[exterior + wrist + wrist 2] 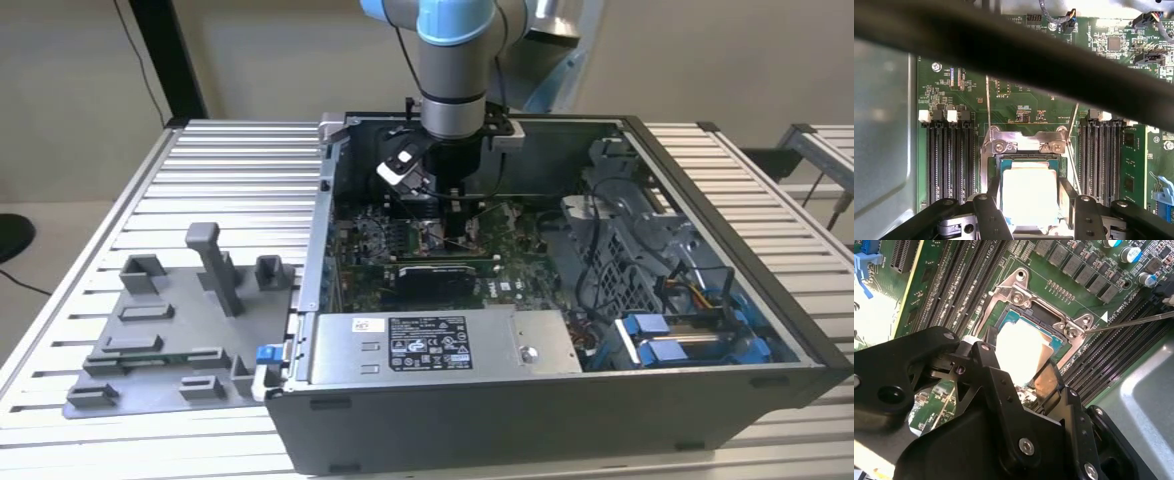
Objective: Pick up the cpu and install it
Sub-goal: 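Close the cpu cover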
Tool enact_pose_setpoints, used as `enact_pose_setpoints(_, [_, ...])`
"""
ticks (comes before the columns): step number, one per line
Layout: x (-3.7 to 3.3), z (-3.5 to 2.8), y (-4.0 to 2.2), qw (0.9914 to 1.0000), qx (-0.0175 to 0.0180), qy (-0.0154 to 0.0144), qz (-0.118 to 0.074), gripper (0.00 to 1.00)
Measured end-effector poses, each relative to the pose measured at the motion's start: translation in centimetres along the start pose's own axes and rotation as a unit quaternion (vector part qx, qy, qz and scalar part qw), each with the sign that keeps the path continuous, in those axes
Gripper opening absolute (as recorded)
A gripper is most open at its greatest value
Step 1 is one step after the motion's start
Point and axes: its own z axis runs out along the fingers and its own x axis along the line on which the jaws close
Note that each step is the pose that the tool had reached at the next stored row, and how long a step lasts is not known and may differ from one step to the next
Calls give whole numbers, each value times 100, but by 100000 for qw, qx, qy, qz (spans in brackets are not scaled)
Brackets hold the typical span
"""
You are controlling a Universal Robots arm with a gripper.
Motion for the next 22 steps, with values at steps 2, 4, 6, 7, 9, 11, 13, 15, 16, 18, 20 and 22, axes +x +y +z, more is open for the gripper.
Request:
enact_pose_setpoints(2, [2,2,0,100000,-4,2,1,0])
enact_pose_setpoints(4, [3,3,0,100000,-10,16,4,0])
enact_pose_setpoints(6, [3,4,0,100000,-17,27,14,0])
enact_pose_setpoints(7, [3,4,1,100000,-19,30,16,0])
enact_pose_setpoints(9, [3,4,1,100000,-15,30,8,0])
enact_pose_setpoints(11, [3,4,1,100000,-17,29,8,0])
enact_pose_setpoints(13, [3,4,1,100000,-20,32,9,0])
enact_pose_setpoints(15, [3,4,1,100000,-20,31,8,0])
enact_pose_setpoints(16, [3,4,1,100000,-19,32,9,0])
enact_pose_setpoints(18, [3,4,1,100000,-18,32,9,0])
enact_pose_setpoints(20, [3,4,1,100000,-19,33,9,0])
enact_pose_setpoints(22, [5,7,3,100000,-54,83,13,100])
